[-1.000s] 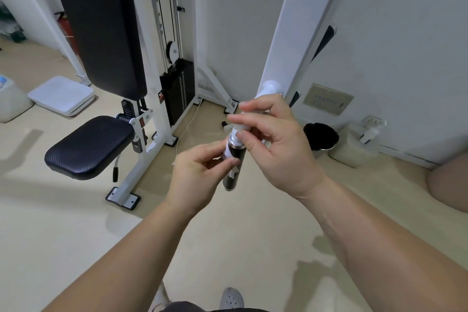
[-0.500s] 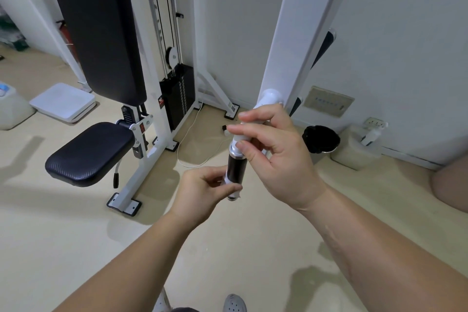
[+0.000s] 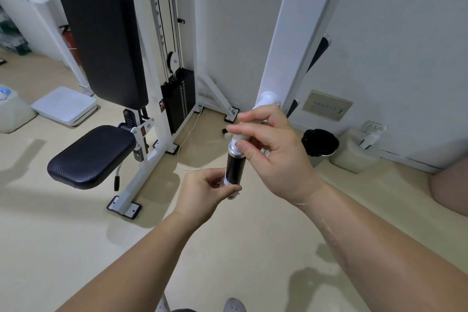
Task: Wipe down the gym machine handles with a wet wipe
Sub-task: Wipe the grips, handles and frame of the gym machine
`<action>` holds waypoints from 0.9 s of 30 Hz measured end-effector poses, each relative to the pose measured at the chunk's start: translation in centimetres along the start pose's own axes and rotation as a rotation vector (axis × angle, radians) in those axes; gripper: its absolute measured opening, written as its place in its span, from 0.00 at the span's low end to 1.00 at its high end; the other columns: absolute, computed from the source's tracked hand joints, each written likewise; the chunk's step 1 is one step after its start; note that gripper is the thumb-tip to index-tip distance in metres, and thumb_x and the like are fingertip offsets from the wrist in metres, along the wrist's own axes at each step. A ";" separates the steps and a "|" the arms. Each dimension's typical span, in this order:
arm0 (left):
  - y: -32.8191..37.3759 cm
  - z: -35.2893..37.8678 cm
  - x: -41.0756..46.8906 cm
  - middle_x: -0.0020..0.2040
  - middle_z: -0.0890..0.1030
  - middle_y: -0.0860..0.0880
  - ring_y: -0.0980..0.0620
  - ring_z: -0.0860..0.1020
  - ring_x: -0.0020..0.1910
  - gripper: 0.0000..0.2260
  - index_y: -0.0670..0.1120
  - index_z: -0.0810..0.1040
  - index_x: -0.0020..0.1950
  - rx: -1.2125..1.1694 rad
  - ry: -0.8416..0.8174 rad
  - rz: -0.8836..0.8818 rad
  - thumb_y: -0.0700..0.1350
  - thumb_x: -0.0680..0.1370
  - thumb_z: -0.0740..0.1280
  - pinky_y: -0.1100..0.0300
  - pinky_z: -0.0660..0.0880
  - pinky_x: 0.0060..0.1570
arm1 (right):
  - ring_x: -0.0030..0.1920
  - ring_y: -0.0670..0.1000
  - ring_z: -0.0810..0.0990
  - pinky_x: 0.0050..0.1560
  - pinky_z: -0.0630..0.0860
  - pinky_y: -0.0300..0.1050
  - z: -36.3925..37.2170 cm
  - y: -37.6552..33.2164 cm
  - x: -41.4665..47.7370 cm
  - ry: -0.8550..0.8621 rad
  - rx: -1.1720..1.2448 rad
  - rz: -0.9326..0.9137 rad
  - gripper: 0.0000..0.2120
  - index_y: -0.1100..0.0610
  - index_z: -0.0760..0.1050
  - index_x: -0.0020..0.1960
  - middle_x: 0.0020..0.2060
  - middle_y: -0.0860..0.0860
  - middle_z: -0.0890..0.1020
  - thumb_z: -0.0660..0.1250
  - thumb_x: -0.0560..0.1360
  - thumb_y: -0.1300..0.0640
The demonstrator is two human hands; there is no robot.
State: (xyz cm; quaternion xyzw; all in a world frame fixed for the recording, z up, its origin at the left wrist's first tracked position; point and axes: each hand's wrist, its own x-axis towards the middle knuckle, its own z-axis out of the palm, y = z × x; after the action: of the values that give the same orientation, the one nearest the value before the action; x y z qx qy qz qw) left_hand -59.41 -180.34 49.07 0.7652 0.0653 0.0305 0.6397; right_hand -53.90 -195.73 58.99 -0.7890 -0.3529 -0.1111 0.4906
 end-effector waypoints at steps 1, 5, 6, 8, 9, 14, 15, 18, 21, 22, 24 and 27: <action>0.8 -0.2 0.2 0.30 0.83 0.56 0.62 0.78 0.29 0.08 0.52 0.85 0.39 -0.005 0.000 0.056 0.38 0.70 0.78 0.71 0.72 0.35 | 0.59 0.41 0.78 0.58 0.76 0.36 0.0 0.0 0.0 0.001 -0.004 -0.003 0.13 0.59 0.83 0.60 0.59 0.41 0.72 0.70 0.77 0.68; 3.6 -1.2 1.2 0.40 0.87 0.50 0.47 0.85 0.41 0.08 0.53 0.88 0.48 -0.081 0.064 0.223 0.48 0.70 0.78 0.55 0.82 0.43 | 0.60 0.44 0.78 0.61 0.76 0.39 0.1 0.0 -0.1 0.005 0.016 0.004 0.14 0.58 0.83 0.61 0.60 0.39 0.72 0.69 0.77 0.67; 3.5 -1.1 1.3 0.40 0.87 0.50 0.46 0.85 0.41 0.08 0.53 0.88 0.48 -0.089 0.068 0.212 0.48 0.70 0.78 0.53 0.82 0.44 | 0.60 0.44 0.78 0.61 0.76 0.38 0.1 0.1 -0.1 0.006 0.017 0.005 0.14 0.57 0.83 0.61 0.60 0.39 0.72 0.69 0.77 0.67; 2.4 -0.6 1.2 0.36 0.86 0.50 0.50 0.81 0.36 0.07 0.51 0.87 0.44 -0.069 0.046 0.138 0.46 0.68 0.79 0.56 0.79 0.40 | 0.61 0.44 0.78 0.61 0.76 0.38 0.0 0.1 0.0 0.007 0.007 0.003 0.14 0.57 0.83 0.61 0.60 0.40 0.72 0.69 0.77 0.67; 1.4 -0.3 1.0 0.34 0.85 0.50 0.53 0.79 0.34 0.06 0.50 0.86 0.42 -0.039 0.031 0.081 0.45 0.67 0.80 0.56 0.77 0.39 | 0.61 0.44 0.78 0.61 0.76 0.39 -0.1 0.2 0.0 0.004 0.008 0.005 0.14 0.57 0.83 0.61 0.60 0.40 0.72 0.70 0.77 0.67; -2.1 0.7 0.2 0.35 0.84 0.47 0.55 0.79 0.34 0.07 0.52 0.86 0.38 0.112 0.056 -0.109 0.44 0.66 0.82 0.58 0.75 0.38 | 0.64 0.43 0.75 0.61 0.73 0.35 -0.1 0.1 -0.3 -0.039 0.041 0.027 0.16 0.58 0.81 0.64 0.62 0.41 0.72 0.67 0.79 0.69; -2.2 0.7 0.4 0.34 0.84 0.52 0.58 0.79 0.34 0.08 0.54 0.86 0.38 0.129 0.052 -0.117 0.45 0.66 0.83 0.63 0.74 0.36 | 0.65 0.42 0.74 0.62 0.71 0.33 -0.2 0.1 -0.5 -0.051 0.045 0.030 0.17 0.57 0.81 0.65 0.63 0.42 0.72 0.66 0.79 0.69; -2.2 0.6 0.8 0.27 0.79 0.59 0.61 0.72 0.27 0.09 0.54 0.83 0.33 0.258 -0.022 -0.126 0.47 0.66 0.83 0.70 0.67 0.29 | 0.67 0.45 0.74 0.60 0.72 0.34 -0.9 0.1 -1.2 -0.091 0.107 0.020 0.19 0.56 0.80 0.66 0.68 0.44 0.73 0.64 0.80 0.69; -2.5 0.7 0.1 0.23 0.74 0.60 0.62 0.71 0.25 0.15 0.56 0.77 0.29 0.427 -0.006 -0.150 0.48 0.68 0.81 0.70 0.64 0.25 | 0.64 0.51 0.79 0.60 0.77 0.44 -1.4 0.3 -3.1 0.065 0.180 0.075 0.20 0.46 0.80 0.63 0.73 0.39 0.69 0.63 0.80 0.66; -2.7 0.8 -0.4 0.24 0.75 0.60 0.63 0.72 0.25 0.14 0.55 0.78 0.29 0.432 0.027 -0.186 0.48 0.69 0.81 0.70 0.64 0.25 | 0.59 0.50 0.81 0.58 0.78 0.43 -1.4 0.6 -4.0 0.172 0.180 0.133 0.20 0.41 0.80 0.61 0.72 0.37 0.69 0.64 0.80 0.65; -3.0 0.9 -1.8 0.27 0.79 0.61 0.62 0.73 0.26 0.10 0.53 0.82 0.32 0.375 0.070 -0.270 0.49 0.70 0.80 0.71 0.65 0.25 | 0.50 0.47 0.81 0.54 0.75 0.34 -1.3 1.4 -6.3 0.306 0.145 0.285 0.20 0.37 0.78 0.57 0.66 0.35 0.71 0.65 0.79 0.62; -2.5 1.4 -4.0 0.35 0.86 0.56 0.50 0.82 0.36 0.05 0.51 0.86 0.37 0.234 0.020 -0.336 0.48 0.72 0.78 0.54 0.77 0.37 | 0.48 0.44 0.80 0.47 0.72 0.30 0.1 3.3 -10.4 0.121 0.123 0.538 0.14 0.39 0.80 0.52 0.54 0.36 0.79 0.68 0.80 0.60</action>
State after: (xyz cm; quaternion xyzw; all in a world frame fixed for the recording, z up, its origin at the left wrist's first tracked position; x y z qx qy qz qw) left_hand -63.36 -181.85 46.51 0.8122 0.2014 -0.0772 0.5421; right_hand -59.22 -201.21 51.23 -0.8149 -0.1067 -0.0021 0.5697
